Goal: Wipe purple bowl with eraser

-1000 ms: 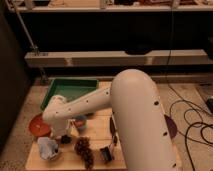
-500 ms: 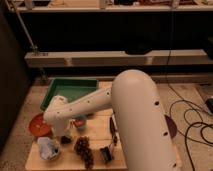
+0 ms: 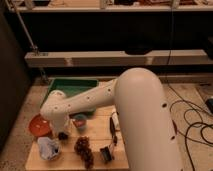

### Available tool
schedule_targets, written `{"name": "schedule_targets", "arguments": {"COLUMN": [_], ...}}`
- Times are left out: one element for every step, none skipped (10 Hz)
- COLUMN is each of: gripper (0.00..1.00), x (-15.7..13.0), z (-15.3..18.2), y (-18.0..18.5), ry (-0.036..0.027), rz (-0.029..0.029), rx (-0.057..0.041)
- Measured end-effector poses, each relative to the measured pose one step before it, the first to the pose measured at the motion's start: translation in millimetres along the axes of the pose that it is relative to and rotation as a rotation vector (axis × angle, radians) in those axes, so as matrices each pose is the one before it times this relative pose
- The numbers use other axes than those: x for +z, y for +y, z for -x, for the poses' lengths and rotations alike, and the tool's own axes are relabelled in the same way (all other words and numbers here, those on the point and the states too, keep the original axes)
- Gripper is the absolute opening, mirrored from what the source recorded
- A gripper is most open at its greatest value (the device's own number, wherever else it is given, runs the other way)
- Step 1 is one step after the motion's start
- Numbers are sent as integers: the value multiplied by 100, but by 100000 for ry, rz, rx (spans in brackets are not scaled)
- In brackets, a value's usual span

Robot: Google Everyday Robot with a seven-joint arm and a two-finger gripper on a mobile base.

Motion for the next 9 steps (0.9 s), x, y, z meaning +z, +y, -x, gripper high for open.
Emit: {"name": "schedule_targets", "arguments": {"gripper": [0, 0, 0, 0, 0, 0, 0, 0, 0], "x": [-1600, -1976, -2704, -1489, -2161, -2185, -1884, -1115, -787], "z": [-421, -622, -1071, -716, -1138, -1199, -1248, -808, -602], "y": [-20, 4, -100, 116, 431, 730, 1319, 1517, 2077], "ry": [1454, 2041, 3215, 1858, 2739, 2711, 2201, 529, -619], "rz": [582, 581, -291, -67, -75, 188, 1155, 960, 997], "rx": [-375, -561, -685, -112, 187, 572, 1206, 1668, 2827]}}
